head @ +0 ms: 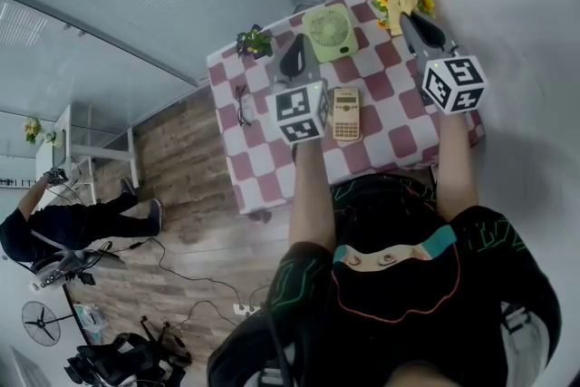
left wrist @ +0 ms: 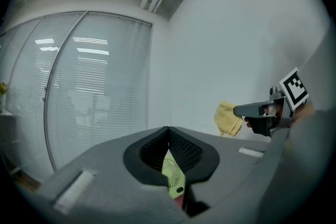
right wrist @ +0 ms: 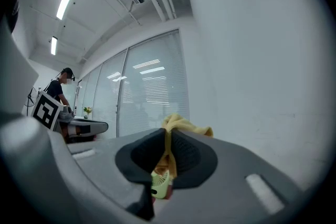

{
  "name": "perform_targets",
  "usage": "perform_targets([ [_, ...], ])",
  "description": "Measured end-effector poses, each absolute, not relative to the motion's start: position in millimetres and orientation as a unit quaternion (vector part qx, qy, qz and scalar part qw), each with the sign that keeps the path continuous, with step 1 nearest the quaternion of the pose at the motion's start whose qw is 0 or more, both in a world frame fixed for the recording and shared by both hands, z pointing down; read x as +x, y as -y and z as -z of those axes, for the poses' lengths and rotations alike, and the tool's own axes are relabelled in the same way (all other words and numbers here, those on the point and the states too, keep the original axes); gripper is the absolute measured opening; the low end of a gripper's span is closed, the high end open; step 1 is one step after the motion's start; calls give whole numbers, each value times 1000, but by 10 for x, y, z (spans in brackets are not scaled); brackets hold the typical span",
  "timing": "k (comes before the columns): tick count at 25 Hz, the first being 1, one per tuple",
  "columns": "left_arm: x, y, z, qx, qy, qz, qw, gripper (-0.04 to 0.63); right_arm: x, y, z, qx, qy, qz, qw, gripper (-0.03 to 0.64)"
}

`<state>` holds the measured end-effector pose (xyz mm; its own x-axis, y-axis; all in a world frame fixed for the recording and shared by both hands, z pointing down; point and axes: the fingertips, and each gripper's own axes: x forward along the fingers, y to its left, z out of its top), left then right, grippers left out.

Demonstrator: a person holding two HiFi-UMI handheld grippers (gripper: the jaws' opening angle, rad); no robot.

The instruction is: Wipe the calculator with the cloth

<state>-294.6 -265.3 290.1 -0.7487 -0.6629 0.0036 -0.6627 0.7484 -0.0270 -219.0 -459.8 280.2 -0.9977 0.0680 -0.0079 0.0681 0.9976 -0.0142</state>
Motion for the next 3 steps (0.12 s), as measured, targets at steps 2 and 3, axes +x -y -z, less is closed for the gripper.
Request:
perform_targets([
  [2, -2964, 2659, -2868, -354, -935, 13, 6, 11, -2217, 4608, -2770, 34, -999, 3, 8, 38],
  [3, -2975, 2660, -2845, -354, -935, 13, 8, 11, -2233, 4611, -2750, 34, -999, 1, 11, 37],
])
